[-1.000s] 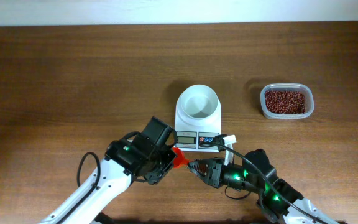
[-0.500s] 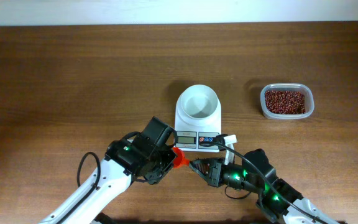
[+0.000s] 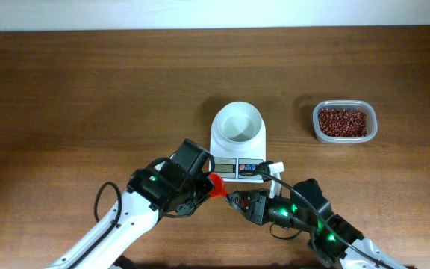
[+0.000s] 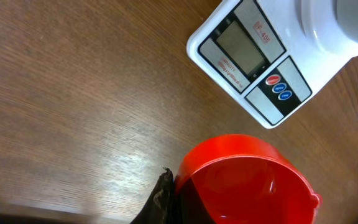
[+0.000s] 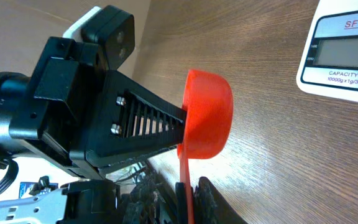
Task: Scoop and weigh 50g on scale
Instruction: 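Close the right gripper on the scoop handle near the left gripper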
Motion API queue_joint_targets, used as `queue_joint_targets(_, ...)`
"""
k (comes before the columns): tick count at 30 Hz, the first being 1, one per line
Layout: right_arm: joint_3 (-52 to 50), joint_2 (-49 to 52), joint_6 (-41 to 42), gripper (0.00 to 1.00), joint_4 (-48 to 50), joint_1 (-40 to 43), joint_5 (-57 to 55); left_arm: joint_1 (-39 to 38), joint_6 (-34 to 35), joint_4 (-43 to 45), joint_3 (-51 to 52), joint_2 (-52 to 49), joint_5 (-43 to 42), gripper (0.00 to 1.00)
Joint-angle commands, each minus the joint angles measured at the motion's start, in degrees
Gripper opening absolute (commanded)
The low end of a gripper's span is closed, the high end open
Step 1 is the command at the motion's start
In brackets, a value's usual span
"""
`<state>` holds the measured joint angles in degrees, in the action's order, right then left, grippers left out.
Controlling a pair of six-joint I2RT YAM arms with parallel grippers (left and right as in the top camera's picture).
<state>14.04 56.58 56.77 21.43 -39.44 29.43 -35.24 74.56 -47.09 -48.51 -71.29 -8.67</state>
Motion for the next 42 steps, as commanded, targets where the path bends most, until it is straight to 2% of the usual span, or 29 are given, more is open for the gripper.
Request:
queue_joint_targets(1, 0.9, -0.2, -0.6, 0.23, 0.1, -0.3, 0.3, -0.2, -0.7, 0.1, 0.1, -0.4, 1.0, 0.00)
queue_joint_targets(6, 0.9, -0.2, -0.6, 0.22, 0.1, -0.3, 0.3, -0.2, -0.7, -0.5, 0.1, -0.4, 1.0, 0.00)
queue_joint_targets(15, 0.9, -0.2, -0.6, 0.04, 0.0, -0.3, 0.3, -0.2, -0.7, -0.5, 0.1, -0.4, 1.0, 0.00)
queue_joint_targets(17, 0.9, -0.2, -0.6, 0.04, -0.4, -0.3, 0.3, -0.2, -0.7, -0.6, 0.1, -0.4, 1.0, 0.19)
queue_joint_targets(19, 0.9, -0.2, -0.6, 0.04, -2.8, -0.3, 0.3, -0.2, -0.7, -0.5, 0.1, -0.4, 1.0, 0.49)
queue_joint_targets(20, 0.9, -0.2, -0.6, 0.04, -2.8, -0.3, 0.3, -0.2, -0.7, -0.5, 0.1, -0.4, 1.0, 0.57)
queue_joint_targets(28, 0.9, -0.2, -2.8, 0.04, -7.1, -0.3, -2.7, -0.2, -0.7, -0.5, 0.1, -0.4, 1.0, 0.96)
queue_joint_targets(29, 0.9, -0.2, -2.8, 0.04, -7.1, -0.3, -2.7, -0.2, -0.7, -0.5, 0.1, -0.4, 1.0, 0.99)
queue_joint_targets(38, 0.9, -0.2, -4.1, 0.04, -7.1, -0.3, -2.3, -0.2, -0.8, -0.5, 0.1, -0.4, 1.6, 0.99)
queue_joint_targets(42, 0.9, -2.1, -4.5, 0.04, -7.1, -0.2, -1.7, -0.2, -9.0, -0.3, 0.0, -0.4, 5.2, 0.99)
